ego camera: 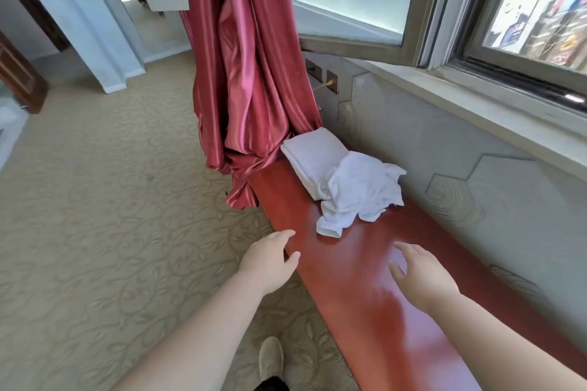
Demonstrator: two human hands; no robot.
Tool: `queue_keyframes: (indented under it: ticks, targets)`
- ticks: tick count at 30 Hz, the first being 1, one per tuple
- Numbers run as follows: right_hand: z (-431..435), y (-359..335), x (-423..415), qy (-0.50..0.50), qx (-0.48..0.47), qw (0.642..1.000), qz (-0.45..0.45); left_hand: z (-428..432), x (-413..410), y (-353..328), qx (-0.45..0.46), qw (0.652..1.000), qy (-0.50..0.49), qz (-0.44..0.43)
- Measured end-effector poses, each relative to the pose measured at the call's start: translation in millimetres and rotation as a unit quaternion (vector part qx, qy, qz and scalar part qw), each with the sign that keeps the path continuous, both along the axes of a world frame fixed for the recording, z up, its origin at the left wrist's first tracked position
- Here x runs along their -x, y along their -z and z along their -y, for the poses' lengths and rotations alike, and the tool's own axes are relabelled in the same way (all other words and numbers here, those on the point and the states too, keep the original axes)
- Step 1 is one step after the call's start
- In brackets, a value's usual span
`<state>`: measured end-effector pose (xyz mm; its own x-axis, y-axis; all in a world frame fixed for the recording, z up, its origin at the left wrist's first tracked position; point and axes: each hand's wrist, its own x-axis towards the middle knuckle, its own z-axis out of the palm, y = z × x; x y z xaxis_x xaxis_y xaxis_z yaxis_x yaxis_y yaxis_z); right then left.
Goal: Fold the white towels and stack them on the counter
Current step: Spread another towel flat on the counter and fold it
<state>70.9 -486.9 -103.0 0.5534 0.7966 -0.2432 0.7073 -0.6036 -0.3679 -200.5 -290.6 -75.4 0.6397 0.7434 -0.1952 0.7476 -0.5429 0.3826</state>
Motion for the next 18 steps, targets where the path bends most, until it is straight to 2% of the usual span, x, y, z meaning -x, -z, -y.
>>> queue_keyframes:
  ticks: [6,11,15,18]
  targets:
    - [-68.6,25.8,-18.4,0.044,0.037,0.998,-0.027,-99.8,-61.4,19.3,0.005,0.998,0.07,-0.003]
    - [-146.2,35.1,-44.3,0.131,0.069,0.986,-0.074,-188.3,-134.2,27.9,0.0,0.985,0.173,-0.011]
    - [-201.4,44.5,-54.4,0.251,0.028,0.954,-0.161,-229.3,-178.7,47.0,0.006,0.961,0.272,-0.052]
    - [-230.5,52.6,-63.0,0.343,-0.039,0.915,-0.21,-243.3,-204.3,60.6,0.055,0.954,0.293,-0.039]
